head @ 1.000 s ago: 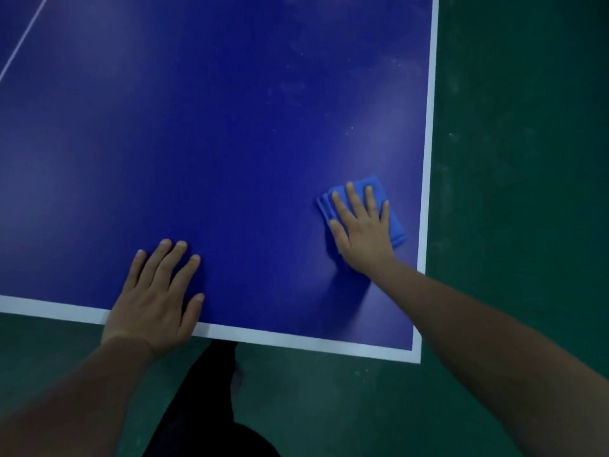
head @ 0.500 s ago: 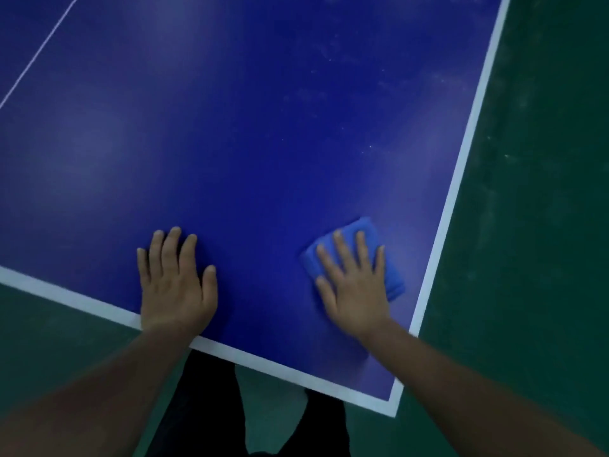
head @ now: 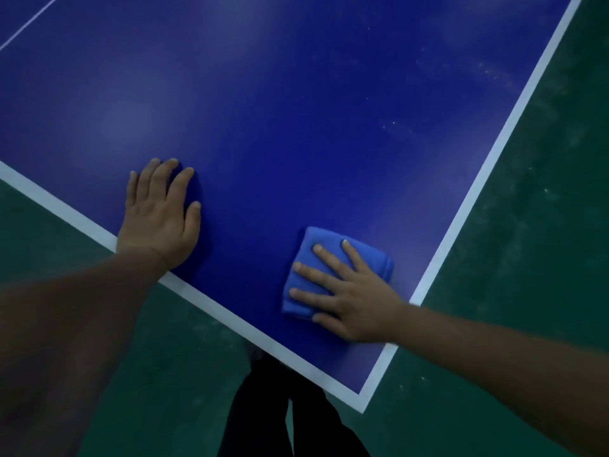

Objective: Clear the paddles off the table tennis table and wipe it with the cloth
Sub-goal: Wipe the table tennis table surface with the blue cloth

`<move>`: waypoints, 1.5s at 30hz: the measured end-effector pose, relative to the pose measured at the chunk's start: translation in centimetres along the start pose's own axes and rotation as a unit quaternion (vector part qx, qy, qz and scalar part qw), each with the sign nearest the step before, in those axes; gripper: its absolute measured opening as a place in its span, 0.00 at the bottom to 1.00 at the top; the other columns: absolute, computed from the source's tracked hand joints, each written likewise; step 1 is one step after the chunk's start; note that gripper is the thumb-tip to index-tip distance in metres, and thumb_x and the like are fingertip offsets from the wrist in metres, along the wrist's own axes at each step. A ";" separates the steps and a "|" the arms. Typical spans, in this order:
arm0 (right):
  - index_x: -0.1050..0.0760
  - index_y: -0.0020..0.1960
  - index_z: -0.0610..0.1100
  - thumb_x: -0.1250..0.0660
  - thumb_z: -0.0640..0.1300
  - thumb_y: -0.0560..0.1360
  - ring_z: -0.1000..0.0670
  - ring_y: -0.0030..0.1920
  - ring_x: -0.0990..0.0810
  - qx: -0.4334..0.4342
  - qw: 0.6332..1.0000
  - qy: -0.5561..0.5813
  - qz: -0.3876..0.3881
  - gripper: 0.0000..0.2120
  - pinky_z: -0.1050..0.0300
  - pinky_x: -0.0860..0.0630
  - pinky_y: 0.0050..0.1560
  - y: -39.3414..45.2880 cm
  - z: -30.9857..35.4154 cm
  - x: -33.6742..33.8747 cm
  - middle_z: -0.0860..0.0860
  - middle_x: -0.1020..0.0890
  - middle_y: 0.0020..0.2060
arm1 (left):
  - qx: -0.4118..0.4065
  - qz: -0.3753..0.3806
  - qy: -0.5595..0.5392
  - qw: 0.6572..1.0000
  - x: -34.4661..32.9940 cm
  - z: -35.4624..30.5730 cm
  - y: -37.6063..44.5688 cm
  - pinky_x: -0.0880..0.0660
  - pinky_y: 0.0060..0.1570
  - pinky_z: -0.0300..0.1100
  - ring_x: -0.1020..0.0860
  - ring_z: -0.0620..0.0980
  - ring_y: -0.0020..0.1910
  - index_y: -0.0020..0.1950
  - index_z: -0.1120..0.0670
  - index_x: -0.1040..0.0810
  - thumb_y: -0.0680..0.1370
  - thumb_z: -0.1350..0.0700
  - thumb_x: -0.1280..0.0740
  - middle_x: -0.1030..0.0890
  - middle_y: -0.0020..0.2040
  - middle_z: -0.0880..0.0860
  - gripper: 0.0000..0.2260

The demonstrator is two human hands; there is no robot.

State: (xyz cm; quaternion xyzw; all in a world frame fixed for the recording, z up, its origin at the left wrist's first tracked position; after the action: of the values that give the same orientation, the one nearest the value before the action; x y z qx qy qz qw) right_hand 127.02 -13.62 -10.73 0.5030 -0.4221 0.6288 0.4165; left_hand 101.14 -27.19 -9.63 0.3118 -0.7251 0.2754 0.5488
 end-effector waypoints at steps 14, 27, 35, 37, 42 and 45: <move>0.42 0.80 0.57 0.50 0.61 0.83 0.38 0.80 0.47 -0.253 0.967 0.005 -0.020 0.26 0.28 0.51 0.75 -1.4 -8.3 1.2 0.50 0.40 0.80 | 0.084 0.005 -0.026 0.996 -0.2 -0.7 -0.1 0.57 0.78 0.58 0.49 0.58 0.80 0.76 0.59 0.37 0.78 0.47 0.48 0.41 0.78 0.58 0.28; 0.43 0.80 0.55 0.52 0.61 0.81 0.38 0.80 0.49 -0.510 0.859 0.042 -0.035 0.29 0.28 0.52 0.75 3.0 -15.7 3.0 0.50 0.43 0.81 | 0.202 0.033 0.017 0.979 -2.5 -3.0 -0.7 0.62 0.77 0.59 0.61 0.53 0.81 0.81 0.58 0.50 0.79 0.39 0.57 0.55 0.82 0.56 0.35; 0.45 0.81 0.56 0.52 0.59 0.82 0.38 0.80 0.56 -0.388 0.915 0.090 -0.067 0.28 0.28 0.63 0.73 25.1 -10.9 4.4 0.49 0.47 0.82 | 0.213 -0.009 -0.034 0.976 -1.8 -2.6 -0.7 0.63 0.77 0.54 0.55 0.53 0.81 0.79 0.61 0.40 0.80 0.43 0.54 0.47 0.82 0.58 0.32; 0.47 0.81 0.56 0.52 0.58 0.83 0.38 0.80 0.59 -0.372 0.919 0.113 -0.064 0.27 0.28 0.66 0.73 29.3 -11.9 5.0 0.50 0.49 0.82 | 0.213 -0.012 -0.039 0.976 -1.7 -2.5 -0.7 0.63 0.77 0.53 0.55 0.53 0.81 0.79 0.61 0.40 0.79 0.43 0.53 0.47 0.82 0.58 0.33; 0.45 0.80 0.58 0.52 0.59 0.82 0.39 0.81 0.53 -0.462 0.881 0.073 -0.074 0.27 0.27 0.62 0.72 23.4 -22.8 5.3 0.52 0.46 0.81 | 0.216 0.003 -0.031 0.976 -1.7 -2.9 -0.5 0.66 0.77 0.53 0.58 0.51 0.81 0.80 0.59 0.42 0.79 0.42 0.54 0.50 0.82 0.57 0.34; 0.48 0.80 0.60 0.54 0.60 0.80 0.39 0.81 0.51 -0.604 0.792 0.051 -0.067 0.28 0.25 0.55 0.73 8.6 -31.6 5.0 0.53 0.47 0.81 | 0.209 0.002 -0.030 0.978 -1.6 -3.0 -0.6 0.65 0.77 0.54 0.60 0.51 0.81 0.80 0.59 0.44 0.80 0.42 0.53 0.51 0.82 0.57 0.33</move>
State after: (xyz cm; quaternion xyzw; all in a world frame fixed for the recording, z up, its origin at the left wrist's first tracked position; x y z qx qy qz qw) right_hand 109.28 14.35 -11.07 0.1431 -0.6596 0.2410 0.6974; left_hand 103.78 -25.12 -10.45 0.4260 -0.6685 0.4124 0.4490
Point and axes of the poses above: each hand's wrist, its own y-axis towards the middle knuckle, its own x-axis out of the back of the hand, z = x × y, the point moved 10 cm from there along y, towards the middle knuckle
